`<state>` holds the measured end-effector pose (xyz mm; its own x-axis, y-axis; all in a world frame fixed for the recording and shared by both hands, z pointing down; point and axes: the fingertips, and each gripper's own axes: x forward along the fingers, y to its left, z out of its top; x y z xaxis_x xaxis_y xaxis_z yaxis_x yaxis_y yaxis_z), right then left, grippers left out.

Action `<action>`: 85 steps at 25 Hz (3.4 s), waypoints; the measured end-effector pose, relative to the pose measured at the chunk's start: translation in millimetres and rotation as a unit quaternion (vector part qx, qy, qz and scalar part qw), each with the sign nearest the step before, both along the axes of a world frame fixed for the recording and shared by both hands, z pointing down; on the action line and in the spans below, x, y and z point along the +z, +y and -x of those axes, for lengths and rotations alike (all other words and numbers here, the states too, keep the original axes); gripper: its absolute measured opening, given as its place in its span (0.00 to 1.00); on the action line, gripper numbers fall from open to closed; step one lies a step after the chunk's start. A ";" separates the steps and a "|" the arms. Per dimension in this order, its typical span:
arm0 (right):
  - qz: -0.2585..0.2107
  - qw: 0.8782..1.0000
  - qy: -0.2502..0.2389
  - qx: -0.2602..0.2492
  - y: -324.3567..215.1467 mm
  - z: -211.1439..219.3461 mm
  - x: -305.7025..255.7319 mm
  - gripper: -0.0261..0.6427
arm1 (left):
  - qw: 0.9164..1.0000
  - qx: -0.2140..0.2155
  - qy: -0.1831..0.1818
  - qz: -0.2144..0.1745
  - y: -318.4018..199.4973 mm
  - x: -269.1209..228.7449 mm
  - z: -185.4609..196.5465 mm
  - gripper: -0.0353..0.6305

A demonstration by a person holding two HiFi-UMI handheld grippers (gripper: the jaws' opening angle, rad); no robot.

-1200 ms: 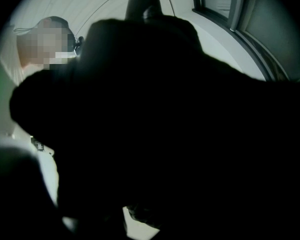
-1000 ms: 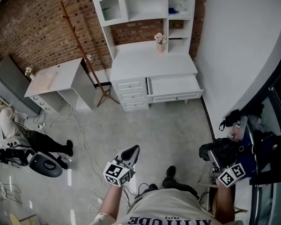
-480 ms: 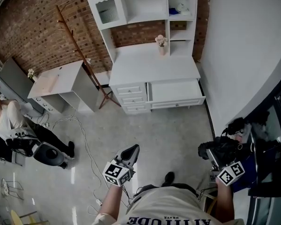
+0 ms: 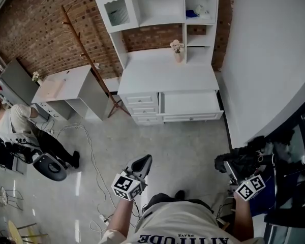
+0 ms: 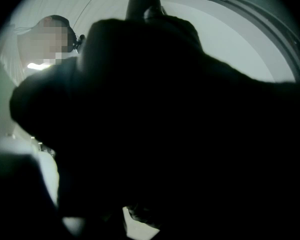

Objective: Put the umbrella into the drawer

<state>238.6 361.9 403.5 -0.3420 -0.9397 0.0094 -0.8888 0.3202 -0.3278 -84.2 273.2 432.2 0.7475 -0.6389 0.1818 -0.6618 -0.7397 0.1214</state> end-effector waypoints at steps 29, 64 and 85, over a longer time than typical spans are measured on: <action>0.033 0.999 -0.023 0.023 -124.4 -8.2 21.8 0.47 | 0.999 0.034 0.005 0.019 -142.5 15.5 -24.1 0.09; 0.094 0.993 0.017 0.074 -323.2 46.0 42.2 0.46 | 0.993 0.106 0.003 0.044 -384.2 49.2 6.1 0.09; 0.138 0.983 0.051 -0.113 -464.0 30.4 91.3 0.45 | 0.997 -0.019 0.005 0.071 -425.9 56.9 -18.0 0.09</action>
<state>208.2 -102.1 494.8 -0.5251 -0.7967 0.2991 -0.8384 0.4240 -0.3426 -66.1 -152.7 489.1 0.7250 -0.6354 0.2659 -0.6877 -0.6887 0.2296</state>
